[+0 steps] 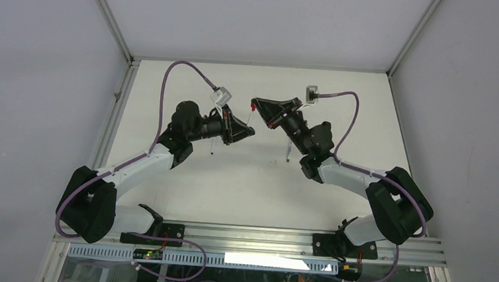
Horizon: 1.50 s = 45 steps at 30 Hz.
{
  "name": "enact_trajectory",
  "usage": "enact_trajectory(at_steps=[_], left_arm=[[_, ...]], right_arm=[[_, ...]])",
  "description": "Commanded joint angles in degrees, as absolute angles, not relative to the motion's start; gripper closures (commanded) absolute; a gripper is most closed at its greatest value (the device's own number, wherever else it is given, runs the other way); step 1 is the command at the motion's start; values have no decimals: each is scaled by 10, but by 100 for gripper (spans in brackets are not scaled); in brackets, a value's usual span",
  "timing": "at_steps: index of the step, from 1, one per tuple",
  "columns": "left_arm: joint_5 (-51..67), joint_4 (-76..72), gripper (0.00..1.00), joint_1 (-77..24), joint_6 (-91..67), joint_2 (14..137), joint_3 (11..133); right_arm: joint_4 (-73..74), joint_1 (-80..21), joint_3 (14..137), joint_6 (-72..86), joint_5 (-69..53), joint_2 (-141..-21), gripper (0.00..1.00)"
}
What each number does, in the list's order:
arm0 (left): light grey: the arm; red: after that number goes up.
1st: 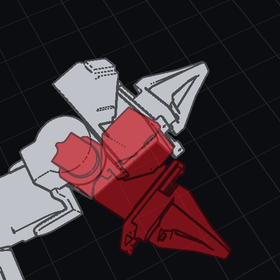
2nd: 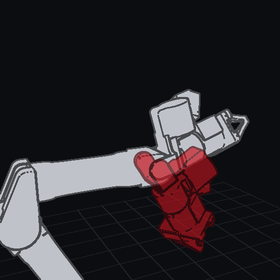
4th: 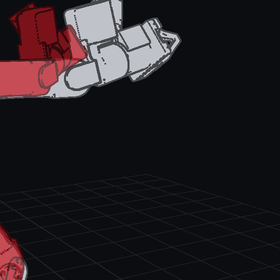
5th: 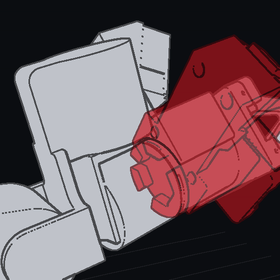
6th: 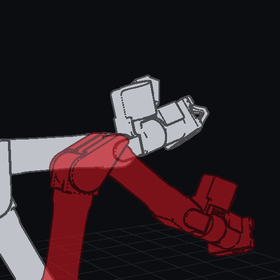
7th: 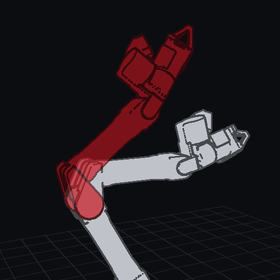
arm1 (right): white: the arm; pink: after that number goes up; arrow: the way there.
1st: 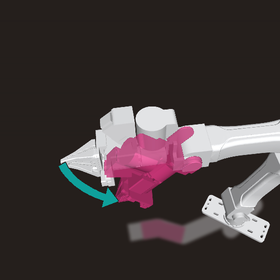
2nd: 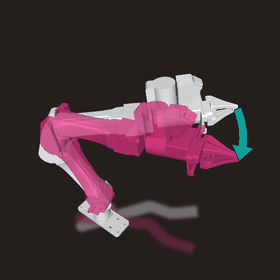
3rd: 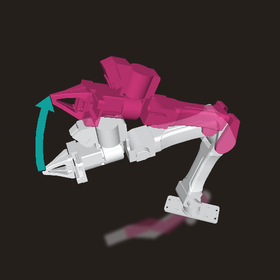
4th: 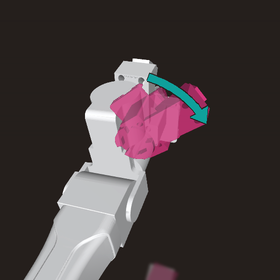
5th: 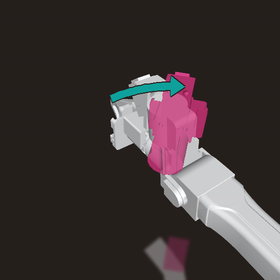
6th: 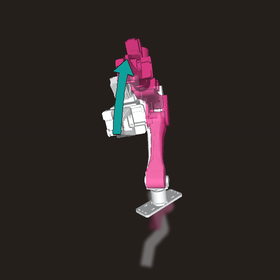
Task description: Insert the pens into the pen caps
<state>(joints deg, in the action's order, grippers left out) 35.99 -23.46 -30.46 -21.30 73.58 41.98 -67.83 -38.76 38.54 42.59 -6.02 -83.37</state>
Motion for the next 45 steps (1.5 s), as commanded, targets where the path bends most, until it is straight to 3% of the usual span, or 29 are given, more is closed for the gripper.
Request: enact_trajectory(at_steps=[1,30,45], left_arm=[[348,-251,100,-311,-192,719,437],[344,-241,100,-311,-188,700,436],[294,-284,100,-311,-199,715,439]], right_arm=[[-691,-397,381,427,-58,-800,100],[-692,-411,355,382,-28,-807,100],[-709,-429,338,437,-23,-811,100]])
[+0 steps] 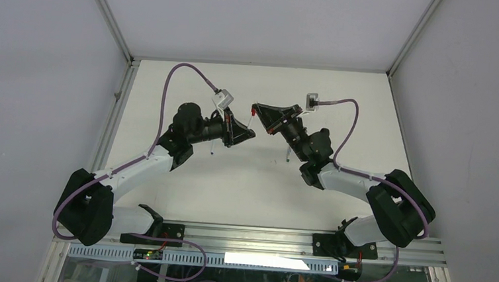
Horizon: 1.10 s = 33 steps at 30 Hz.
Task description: Insert the pens into the pen caps
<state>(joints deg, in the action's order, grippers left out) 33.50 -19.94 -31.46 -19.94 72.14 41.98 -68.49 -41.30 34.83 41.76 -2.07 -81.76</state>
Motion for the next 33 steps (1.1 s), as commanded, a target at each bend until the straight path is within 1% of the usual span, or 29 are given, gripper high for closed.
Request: enact_trajectory(at_steps=[1,7,13,18,24,33], left_arm=[[295,-297,100,-311,-203,720,441],[299,-306,100,-311,-189,733,469],[315,-211,100,-311,-133,736,520],[286,-197,100,-311,-115,720,521],[266,-215,100,-311,-132,725,529],[282,-260,100,-311,-167,742,546]], right_arm=[[-712,-431,338,440,-22,-815,100],[-715,-446,338,447,-21,-828,100],[-674,-461,325,427,-26,-817,100],[-631,-472,305,397,-23,-792,100],[-612,-496,287,381,-5,-790,100],[-624,-515,286,370,22,-808,100]])
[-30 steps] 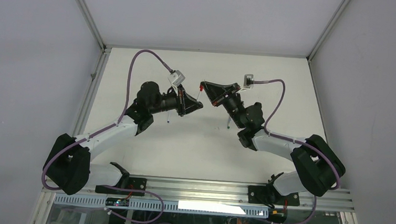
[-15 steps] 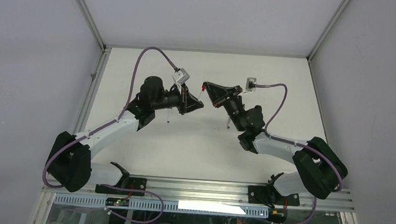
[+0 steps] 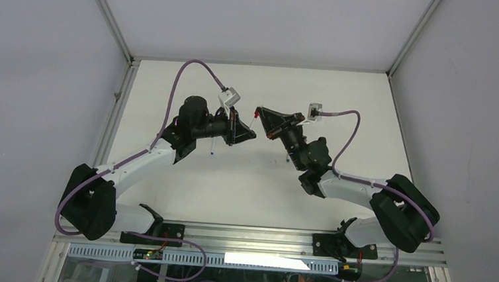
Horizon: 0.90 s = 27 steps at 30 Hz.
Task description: Insert the pens into the pen caps
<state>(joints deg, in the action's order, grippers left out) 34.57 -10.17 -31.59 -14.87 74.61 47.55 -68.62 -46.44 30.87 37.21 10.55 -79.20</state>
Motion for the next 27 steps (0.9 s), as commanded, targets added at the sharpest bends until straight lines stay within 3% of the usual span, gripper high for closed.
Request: enact_trajectory(at_steps=[1,27], left_arm=[[281,-259,100,-311,-166,741,547],[194,-217,100,-311,-123,722,562]], right_arm=[[-624,-518,285,369,24,-811,100],[-618,-559,275,365,60,-847,100]])
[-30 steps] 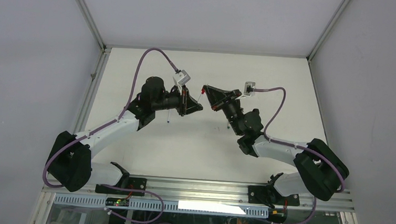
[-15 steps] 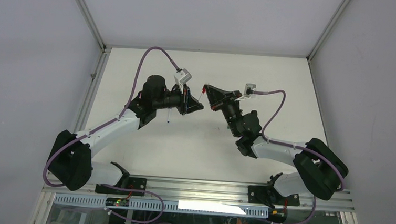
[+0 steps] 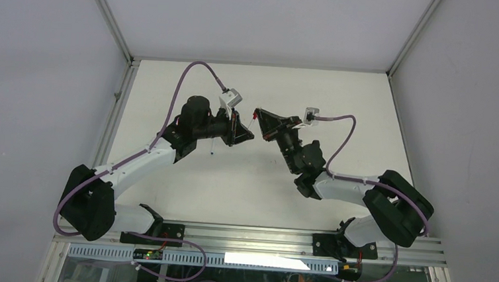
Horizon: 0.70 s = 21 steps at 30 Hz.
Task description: Insert the pens into the pen caps
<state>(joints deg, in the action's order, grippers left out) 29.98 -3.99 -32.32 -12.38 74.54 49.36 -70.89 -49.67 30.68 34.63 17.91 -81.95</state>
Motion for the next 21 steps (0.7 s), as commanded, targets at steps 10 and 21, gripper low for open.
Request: enact_trajectory(at_steps=[10,21], left_arm=[[180,-225,100,-311,-117,711,558],[171,-232,100,-311,-115,697,551]], right_arm=[[-631,-574,270,374,67,-869,100],[-642,-597,262,376,90,-880,100]])
